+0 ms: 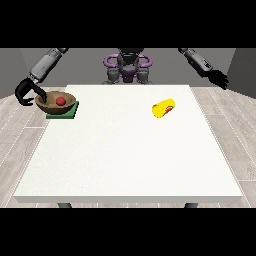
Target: Pick the cup and pour the ball into the bowl, then pick the bowl and place it on the pad
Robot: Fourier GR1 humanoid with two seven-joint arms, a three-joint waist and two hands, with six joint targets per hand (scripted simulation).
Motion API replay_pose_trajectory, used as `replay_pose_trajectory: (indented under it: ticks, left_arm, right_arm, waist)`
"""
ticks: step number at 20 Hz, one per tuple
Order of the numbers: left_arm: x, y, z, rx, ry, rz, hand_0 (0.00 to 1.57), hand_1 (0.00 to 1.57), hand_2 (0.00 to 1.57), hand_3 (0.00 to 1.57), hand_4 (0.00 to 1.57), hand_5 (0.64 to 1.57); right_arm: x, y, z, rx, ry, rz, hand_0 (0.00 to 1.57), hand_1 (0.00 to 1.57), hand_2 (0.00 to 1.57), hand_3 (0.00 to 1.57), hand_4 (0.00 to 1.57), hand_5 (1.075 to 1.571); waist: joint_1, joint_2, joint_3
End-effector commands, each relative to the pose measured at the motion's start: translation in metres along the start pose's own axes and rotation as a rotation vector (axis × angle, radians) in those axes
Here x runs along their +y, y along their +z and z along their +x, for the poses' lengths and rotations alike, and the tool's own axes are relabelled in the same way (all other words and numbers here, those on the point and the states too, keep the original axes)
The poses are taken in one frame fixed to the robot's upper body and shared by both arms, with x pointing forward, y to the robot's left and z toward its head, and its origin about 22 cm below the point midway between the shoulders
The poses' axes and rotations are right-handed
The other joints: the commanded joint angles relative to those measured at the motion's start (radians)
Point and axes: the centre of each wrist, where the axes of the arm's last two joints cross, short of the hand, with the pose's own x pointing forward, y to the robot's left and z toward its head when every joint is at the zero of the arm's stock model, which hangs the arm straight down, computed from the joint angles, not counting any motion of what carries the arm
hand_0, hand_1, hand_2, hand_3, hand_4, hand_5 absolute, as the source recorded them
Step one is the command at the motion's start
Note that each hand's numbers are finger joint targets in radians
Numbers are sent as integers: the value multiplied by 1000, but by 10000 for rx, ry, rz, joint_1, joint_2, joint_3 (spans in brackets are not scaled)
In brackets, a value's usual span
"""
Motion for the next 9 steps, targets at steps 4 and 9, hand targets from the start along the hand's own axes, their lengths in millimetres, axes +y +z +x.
replay_pose_trajectory:
  ticks: [4,9]
  left_arm:
    - [11,-1,12,116,285,-303,0,0,0,0,883,1213]
    - [-9,12,-10,1494,10,-88,0,0,0,0,883,1213]
  right_arm:
    - [-21,-7,21,203,-882,-319,0,0,483,31,0,1297]
    - [32,-9,40,-884,-1956,2007,0,0,102,369,501,1371]
  waist:
    - [154,-204,19]
    - [-288,-1603,-3]
